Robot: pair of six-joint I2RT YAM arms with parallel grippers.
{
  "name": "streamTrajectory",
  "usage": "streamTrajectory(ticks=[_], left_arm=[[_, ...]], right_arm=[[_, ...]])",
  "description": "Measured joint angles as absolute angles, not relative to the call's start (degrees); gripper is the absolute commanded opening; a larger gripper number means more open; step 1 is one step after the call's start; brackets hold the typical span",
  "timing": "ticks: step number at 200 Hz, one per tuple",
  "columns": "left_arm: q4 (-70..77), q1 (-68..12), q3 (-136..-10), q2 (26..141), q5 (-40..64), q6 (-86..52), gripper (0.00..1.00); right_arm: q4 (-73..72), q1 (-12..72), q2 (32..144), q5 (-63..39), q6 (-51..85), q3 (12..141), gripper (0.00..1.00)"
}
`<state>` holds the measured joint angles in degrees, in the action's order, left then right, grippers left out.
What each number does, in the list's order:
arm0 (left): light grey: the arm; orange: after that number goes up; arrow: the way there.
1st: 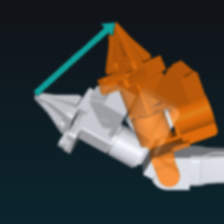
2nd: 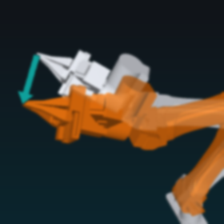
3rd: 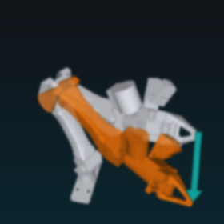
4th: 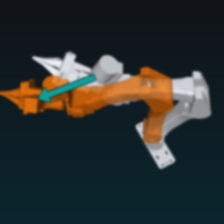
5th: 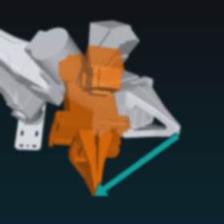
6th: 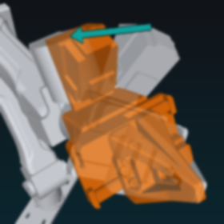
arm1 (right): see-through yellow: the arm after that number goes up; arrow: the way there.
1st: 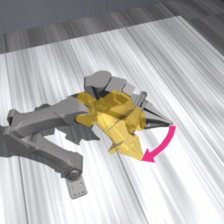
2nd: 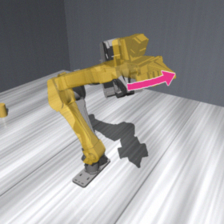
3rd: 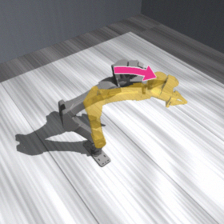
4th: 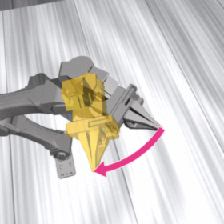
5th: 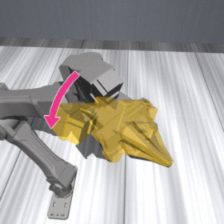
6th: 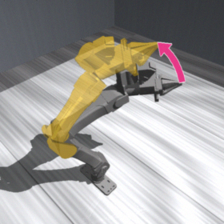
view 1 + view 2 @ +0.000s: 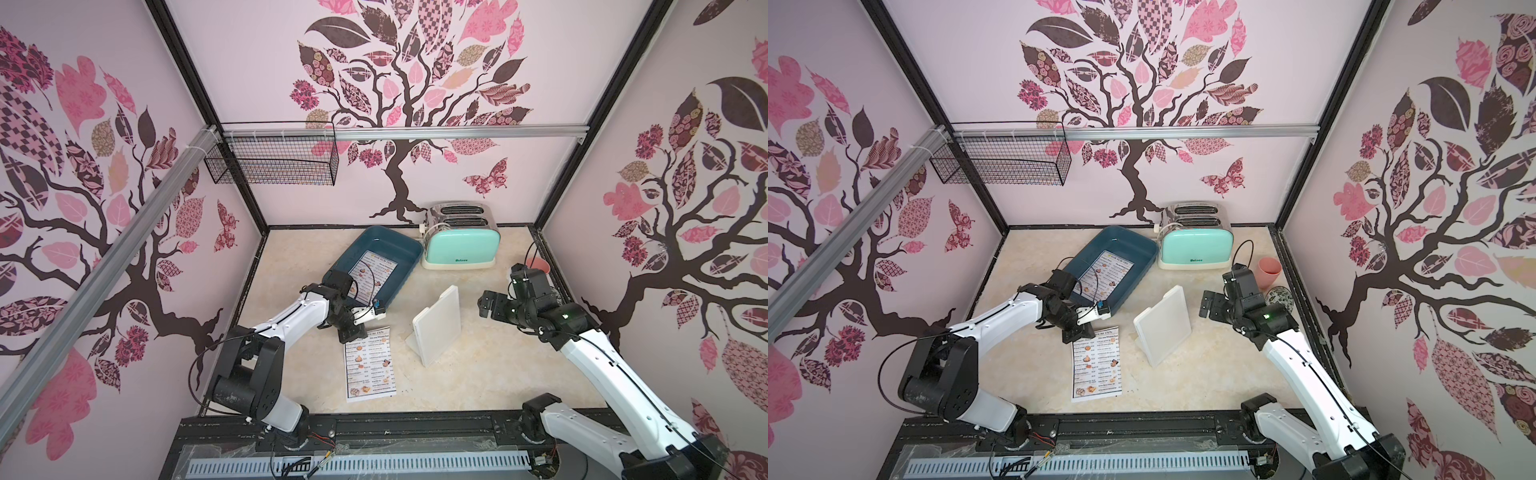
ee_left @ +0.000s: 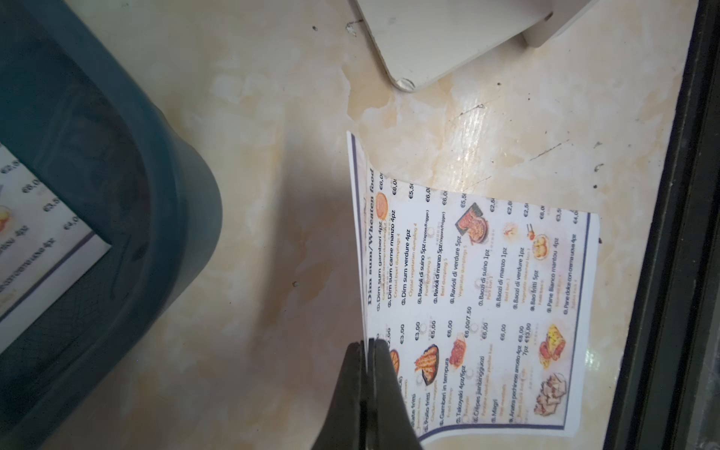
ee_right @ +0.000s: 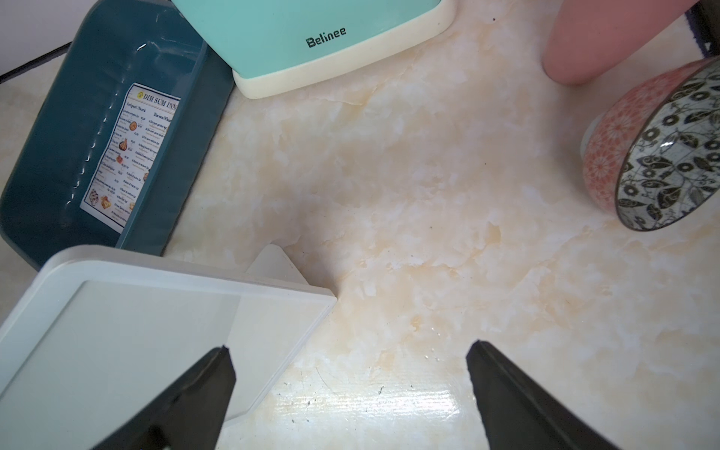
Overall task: Replace the menus in the menu holders
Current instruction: Place the menu at the center of the board, then move the storage box to the center of the board.
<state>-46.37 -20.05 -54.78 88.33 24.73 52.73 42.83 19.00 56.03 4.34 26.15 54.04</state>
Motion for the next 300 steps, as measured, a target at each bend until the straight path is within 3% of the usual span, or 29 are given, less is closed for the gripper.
streamTrajectory(ticks=[15,32,87,106,127,169,210,248,300], left_arm=[[-46.04,-20.08,-54.65,88.66,24.56,52.38,0.26],[-45.65,-20.08,-54.68,88.6,23.64,52.36,0.36],[-46.39,-20.08,-59.0,79.33,20.71,49.17,0.47],[-40.62,-20.08,-59.2,71.42,20.51,41.36,0.52],[-30.85,-20.18,-57.52,64.58,15.46,24.36,0.67],[-26.52,-19.68,-56.99,62.67,1.67,-12.86,0.68],[-28.84,-13.23,-54.57,69.06,1.89,-39.48,0.76],[-30.89,-7.84,-54.02,76.77,3.53,-50.87,0.79],[-37.89,-7.75,-64.47,88.82,2.39,-56.21,0.63]], right_arm=[[42.83,19.0,56.03,4.34,26.15,54.04,1.0],[42.83,19.0,56.03,4.36,26.15,54.04,1.0],[42.65,19.0,56.18,4.78,25.93,54.04,1.0],[42.11,19.0,57.21,4.73,25.65,54.04,1.0],[41.56,19.0,59.11,4.62,25.26,54.28,1.0],[40.56,19.0,62.28,4.4,24.01,57.28,1.0],[39.53,19.0,62.76,4.29,23.24,58.59,1.0],[39.53,19.0,63.18,4.29,22.65,58.59,1.0],[39.55,19.0,63.02,4.51,22.31,58.59,1.0]])
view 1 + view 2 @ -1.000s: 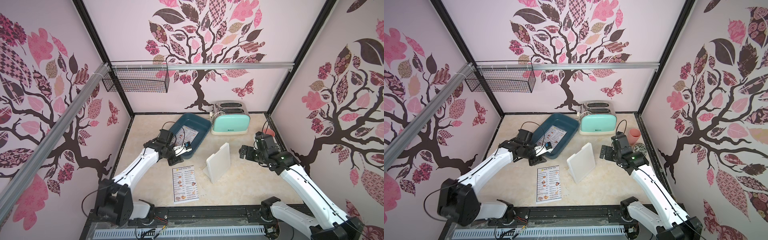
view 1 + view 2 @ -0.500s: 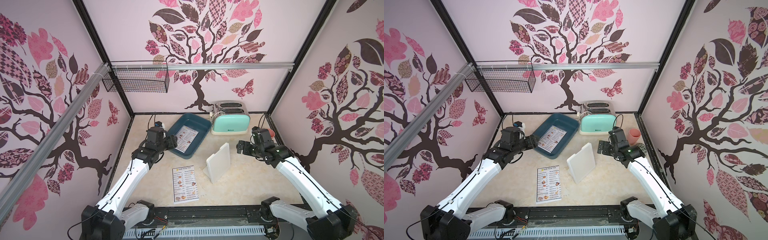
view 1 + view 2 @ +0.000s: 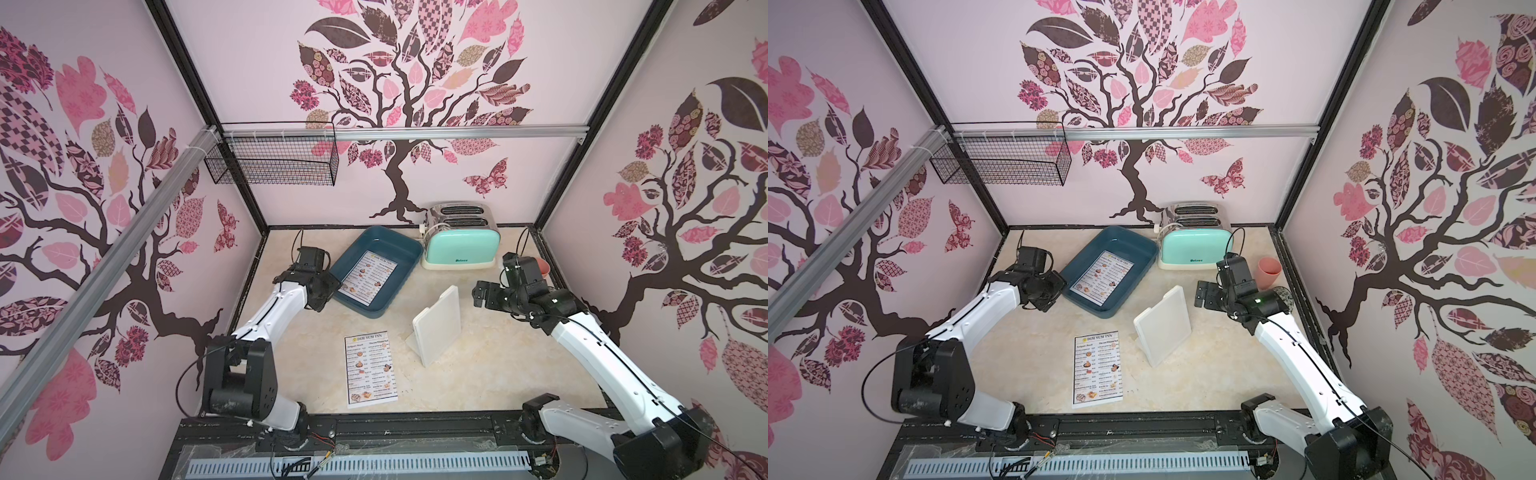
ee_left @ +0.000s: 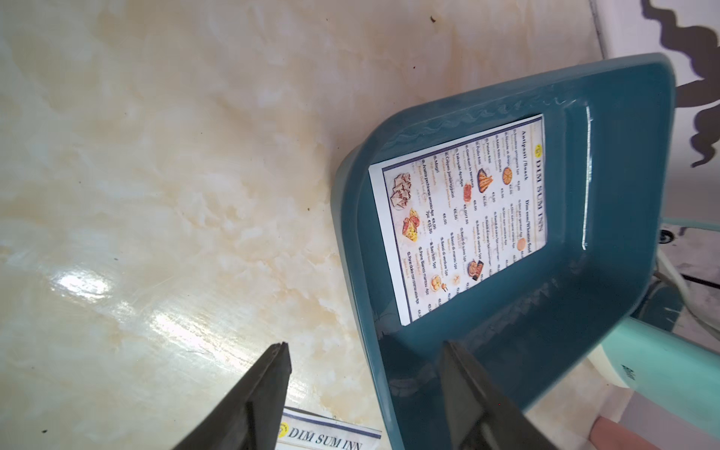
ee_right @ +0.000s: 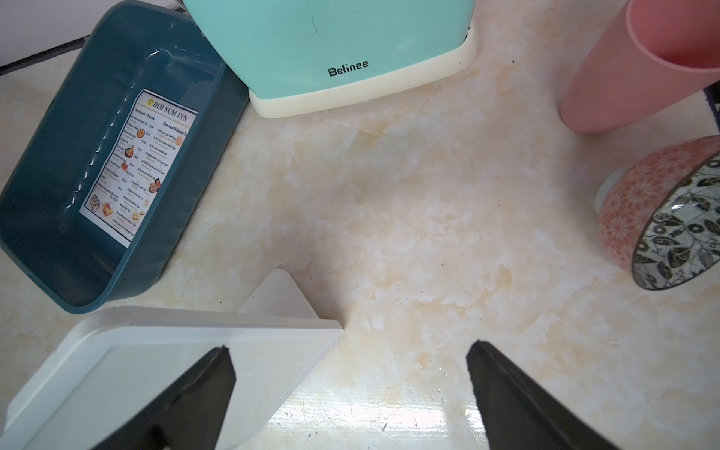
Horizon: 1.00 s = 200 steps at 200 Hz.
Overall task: Replace the menus in the menu holders
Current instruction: Move the storage box to the center of the board.
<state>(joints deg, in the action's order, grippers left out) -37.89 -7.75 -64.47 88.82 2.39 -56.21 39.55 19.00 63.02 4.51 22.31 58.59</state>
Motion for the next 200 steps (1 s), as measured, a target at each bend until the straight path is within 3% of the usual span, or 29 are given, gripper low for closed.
streamTrajectory(ticks=[54,101,134,200], left_arm=[[-40.21,-7.75,-67.77,98.52,4.14,-57.98,0.48],[-40.91,-7.75,-71.35,102.5,4.49,-57.69,0.17],[-41.74,-7.44,-72.99,102.94,3.01,-56.45,0.0],[-44.23,-2.68,-73.93,103.11,-1.08,-48.27,0.0]], right_arm=[[39.57,19.0,62.72,5.58,21.28,58.78,1.0],[39.44,19.0,64.34,5.82,20.43,60.9,1.0],[39.24,19.0,67.35,5.34,19.9,64.66,1.0],[38.41,20.32,78.35,0.38,19.92,75.81,1.0]])
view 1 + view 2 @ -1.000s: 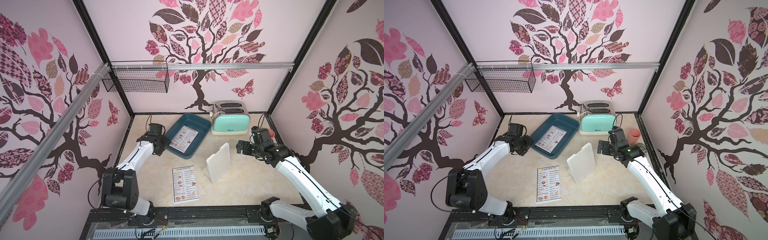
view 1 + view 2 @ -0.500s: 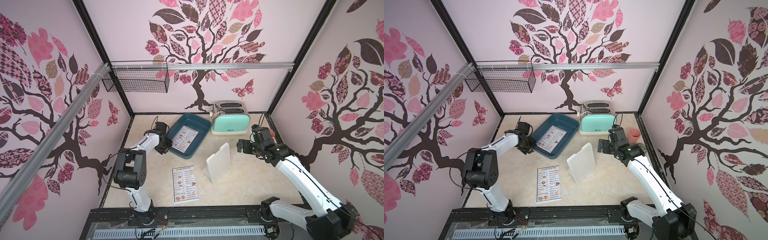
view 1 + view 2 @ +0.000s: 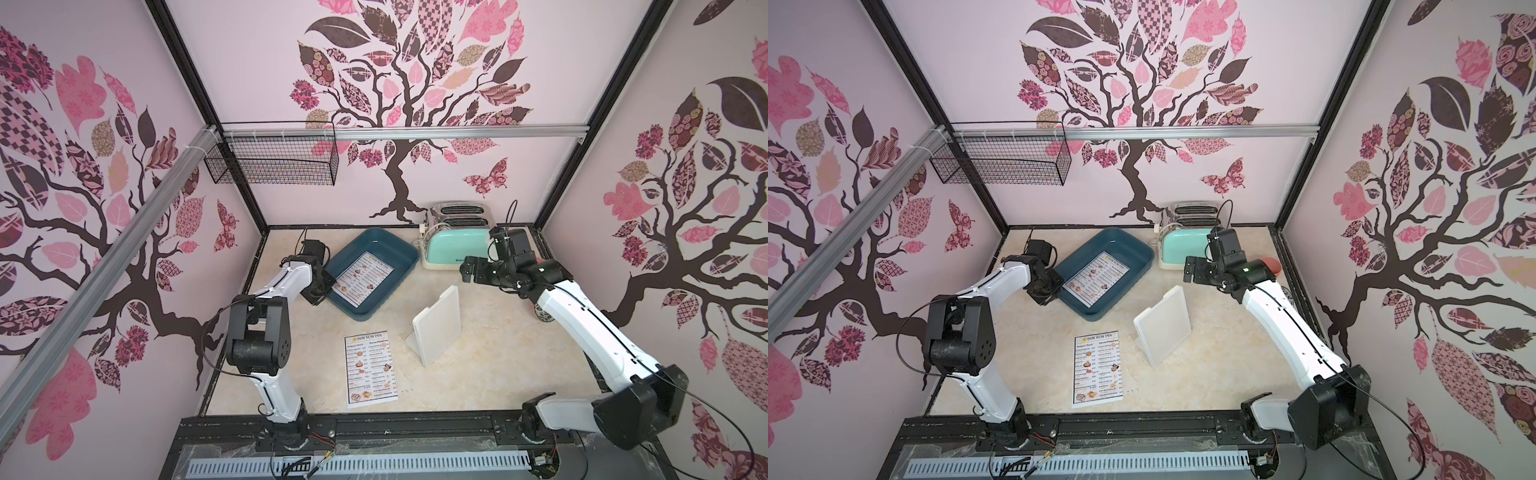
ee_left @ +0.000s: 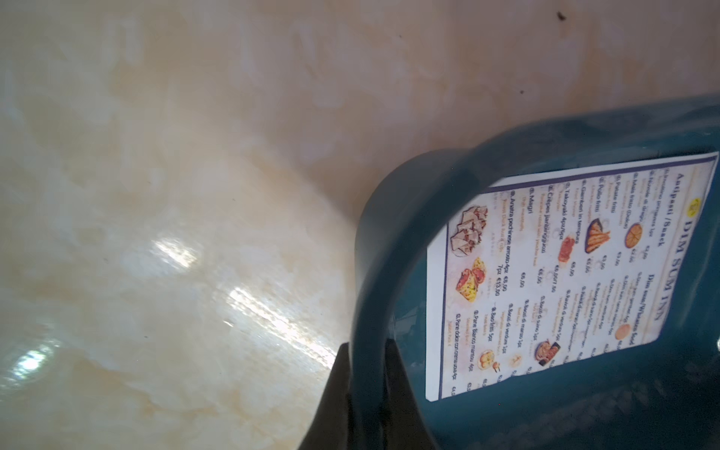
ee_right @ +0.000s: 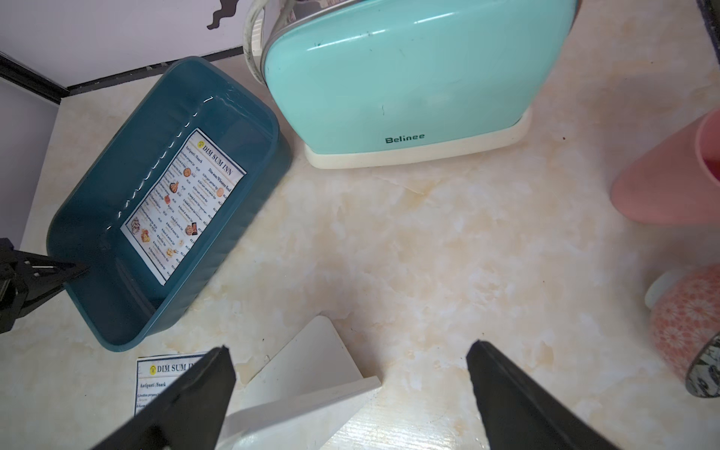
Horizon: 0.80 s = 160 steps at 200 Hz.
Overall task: Replace the menus in the menu holders
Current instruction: Move the storage box to the center of the board.
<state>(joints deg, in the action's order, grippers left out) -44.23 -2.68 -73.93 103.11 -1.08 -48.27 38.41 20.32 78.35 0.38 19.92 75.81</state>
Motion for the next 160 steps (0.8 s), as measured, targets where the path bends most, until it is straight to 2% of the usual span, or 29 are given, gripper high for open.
streamTrajectory(ticks=[61,160], left_arm=[[-44.51,4.45,-72.66,100.36,-0.14,-32.01,0.0],[-45.28,5.82,-72.71,100.79,1.72,-16.34,0.0]], right_arm=[[38.15,31.86,93.12,-0.47,20.38,92.25,1.0],[42.74,49.41,122.89,2.83,23.11,125.89,1.0]])
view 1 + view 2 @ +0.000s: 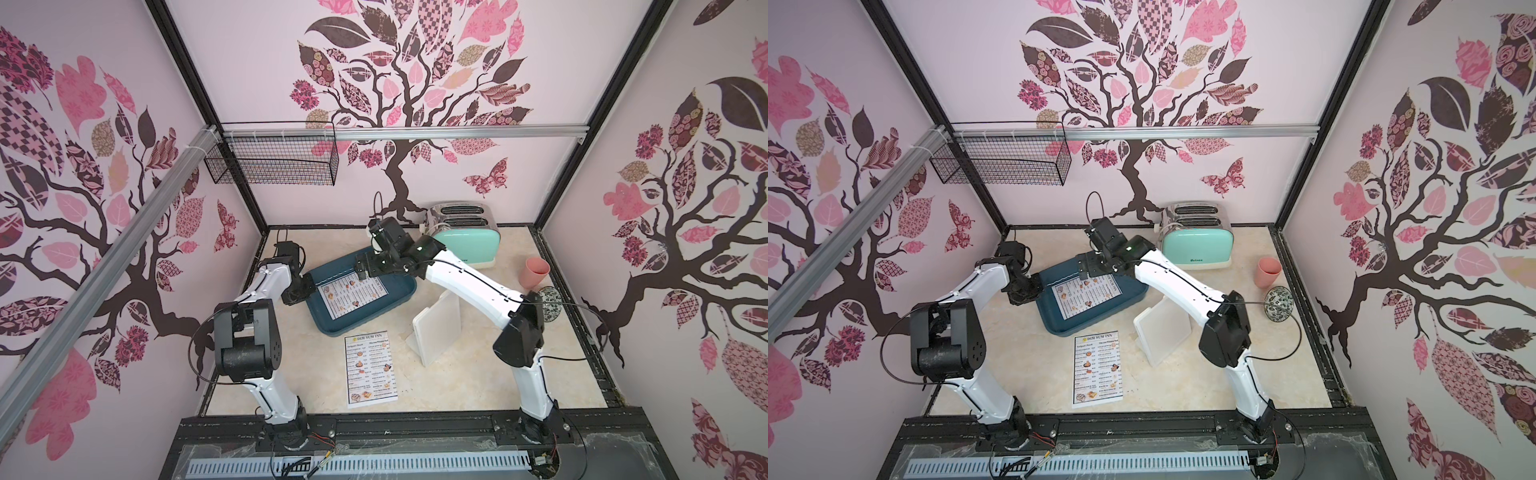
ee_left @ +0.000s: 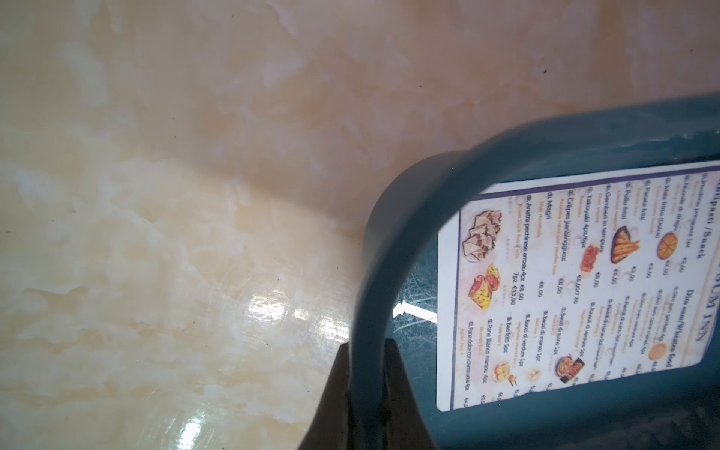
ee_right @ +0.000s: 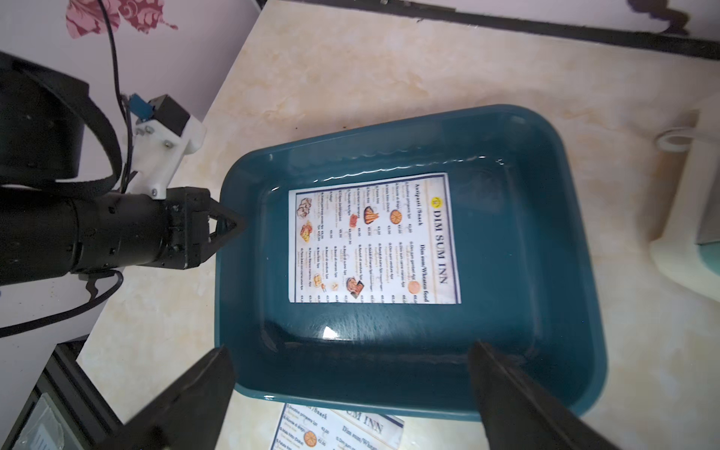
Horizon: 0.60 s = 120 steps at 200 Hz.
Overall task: Replace the menus in the menu holders
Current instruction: Move the storage box to the center of the board.
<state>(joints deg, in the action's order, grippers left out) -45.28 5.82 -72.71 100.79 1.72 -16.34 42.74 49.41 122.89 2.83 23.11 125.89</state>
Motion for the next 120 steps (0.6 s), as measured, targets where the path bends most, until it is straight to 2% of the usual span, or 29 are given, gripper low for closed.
streamTrajectory(ticks=[26,82,98,120], left_arm=[[-46.22,7.31,-72.73,100.88,1.65,-14.09,0.0],[-46.13,8.16,-72.69,100.84,3.11,-13.04,0.24],[-46.06,8.16,-72.66,100.6,3.79,-13.32,0.22],[-45.69,8.16,-72.18,100.18,4.43,-13.13,0.14]], right_arm=[[45.3,51.83,129.27,4.95,24.67,132.53,0.99],[47.68,52.31,137.19,13.02,25.54,137.29,0.85],[48.05,52.31,137.88,15.62,24.73,137.36,0.81],[48.97,51.99,138.17,18.0,23.44,137.36,0.79]])
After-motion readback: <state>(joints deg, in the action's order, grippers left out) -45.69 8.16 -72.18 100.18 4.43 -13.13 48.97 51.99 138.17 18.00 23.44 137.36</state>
